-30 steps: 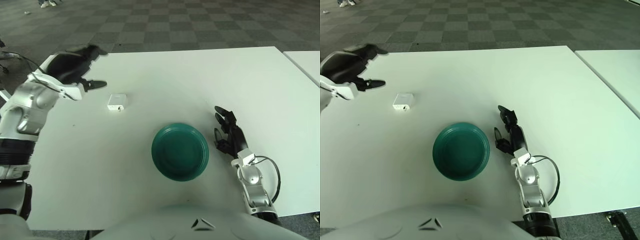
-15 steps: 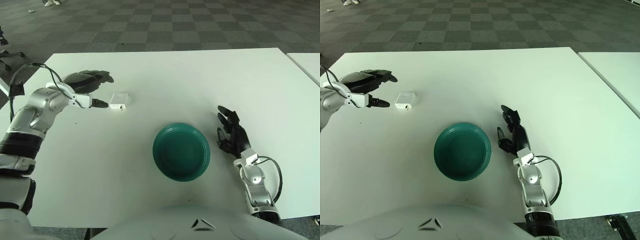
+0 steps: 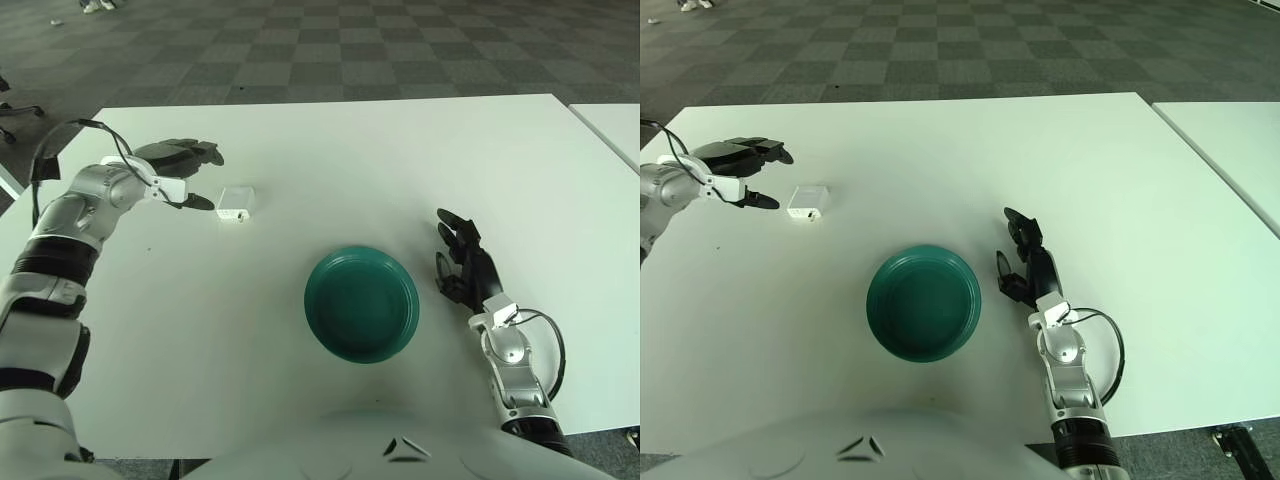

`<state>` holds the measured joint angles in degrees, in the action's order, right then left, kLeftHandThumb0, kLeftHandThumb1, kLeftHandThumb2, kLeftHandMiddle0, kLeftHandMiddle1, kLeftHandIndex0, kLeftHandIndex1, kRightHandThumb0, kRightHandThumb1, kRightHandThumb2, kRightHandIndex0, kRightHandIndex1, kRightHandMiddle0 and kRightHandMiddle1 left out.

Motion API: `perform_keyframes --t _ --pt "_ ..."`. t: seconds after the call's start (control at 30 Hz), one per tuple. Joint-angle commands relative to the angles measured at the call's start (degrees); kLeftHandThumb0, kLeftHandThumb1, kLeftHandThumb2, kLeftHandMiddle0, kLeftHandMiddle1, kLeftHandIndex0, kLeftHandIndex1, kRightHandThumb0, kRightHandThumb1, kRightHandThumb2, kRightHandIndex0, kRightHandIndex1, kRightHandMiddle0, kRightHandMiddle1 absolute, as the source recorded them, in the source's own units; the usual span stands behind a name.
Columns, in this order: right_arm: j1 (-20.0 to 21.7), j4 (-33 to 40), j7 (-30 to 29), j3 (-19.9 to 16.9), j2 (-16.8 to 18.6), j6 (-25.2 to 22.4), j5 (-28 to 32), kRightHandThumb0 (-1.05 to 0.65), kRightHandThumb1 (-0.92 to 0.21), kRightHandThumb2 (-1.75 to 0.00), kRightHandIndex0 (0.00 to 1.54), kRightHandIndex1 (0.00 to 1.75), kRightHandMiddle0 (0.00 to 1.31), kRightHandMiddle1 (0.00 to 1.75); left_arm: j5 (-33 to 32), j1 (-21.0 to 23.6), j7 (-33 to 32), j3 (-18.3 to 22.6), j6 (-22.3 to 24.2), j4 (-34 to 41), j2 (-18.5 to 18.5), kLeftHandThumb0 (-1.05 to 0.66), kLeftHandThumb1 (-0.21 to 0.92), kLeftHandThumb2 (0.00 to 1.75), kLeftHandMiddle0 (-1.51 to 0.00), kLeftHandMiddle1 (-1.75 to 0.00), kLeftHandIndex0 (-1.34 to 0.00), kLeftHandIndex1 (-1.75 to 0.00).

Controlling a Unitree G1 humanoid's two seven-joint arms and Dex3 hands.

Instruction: Put the charger into the plate.

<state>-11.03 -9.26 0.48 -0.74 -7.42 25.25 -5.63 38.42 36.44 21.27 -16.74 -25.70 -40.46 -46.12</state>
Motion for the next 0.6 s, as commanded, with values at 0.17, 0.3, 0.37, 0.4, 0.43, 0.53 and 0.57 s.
perform_keyframes --t 0.17,0.3,0.37,0.4,0.43,0.53,0.57 --pt "-2.31 -4.08 -0.31 -0.27 0.23 -0.29 0.02 -0.77 -0.92 -0.69 0.22 0.0 0.0 0.62 -0.25 2.44 -2.82 -1.2 -1.98 -7.01 0.8 -1.05 0.92 0.29 -0.08 -0.01 0.0 -0.84" --pt "-2.25 -4.61 -0.66 -0.32 0.2 0.51 -0.3 -0.76 -0.92 -0.7 0.22 0.01 0.0 0.63 0.01 2.85 -4.54 -1.64 -2.23 -8.45 1.02 -1.05 0.92 0.29 -0.08 0.0 0.0 -0.83" --pt "-2.13 -5.04 -0.79 -0.37 0.09 0.59 -0.38 -0.76 -0.92 -0.7 0.23 0.01 0.0 0.63 0.4 3.14 -5.94 -1.99 -2.07 -9.48 1.29 -1.05 0.92 0.28 -0.07 0.0 0.0 -0.83" --pt "-2.08 -5.2 -0.82 -0.38 0.04 0.6 -0.39 -0.75 -0.92 -0.7 0.23 0.01 0.0 0.63 0.55 3.29 -6.48 -2.16 -2.02 -9.93 1.4 -1.05 0.92 0.28 -0.07 0.0 0.0 -0.83" --pt "-2.04 -5.31 -0.84 -0.39 0.01 0.62 -0.39 -0.75 -0.92 -0.71 0.23 0.01 0.0 0.63 0.64 3.42 -6.85 -2.31 -2.02 -10.27 1.47 -1.05 0.92 0.27 -0.06 0.0 0.0 -0.83" --pt "-1.95 -5.49 -0.7 -0.48 0.03 0.27 -0.03 -0.75 -0.92 -0.71 0.23 0.01 0.0 0.63 0.93 4.02 -7.79 -2.96 -1.79 -11.64 2.06 -1.05 0.92 0.27 -0.06 0.0 0.0 -0.83" --pt "-1.92 -5.54 -0.64 -0.51 0.04 0.15 0.06 -0.75 -0.92 -0.71 0.23 0.01 0.0 0.63 1.03 4.22 -8.07 -3.2 -1.75 -12.1 2.27 -1.05 0.92 0.28 -0.06 0.0 0.0 -0.82"
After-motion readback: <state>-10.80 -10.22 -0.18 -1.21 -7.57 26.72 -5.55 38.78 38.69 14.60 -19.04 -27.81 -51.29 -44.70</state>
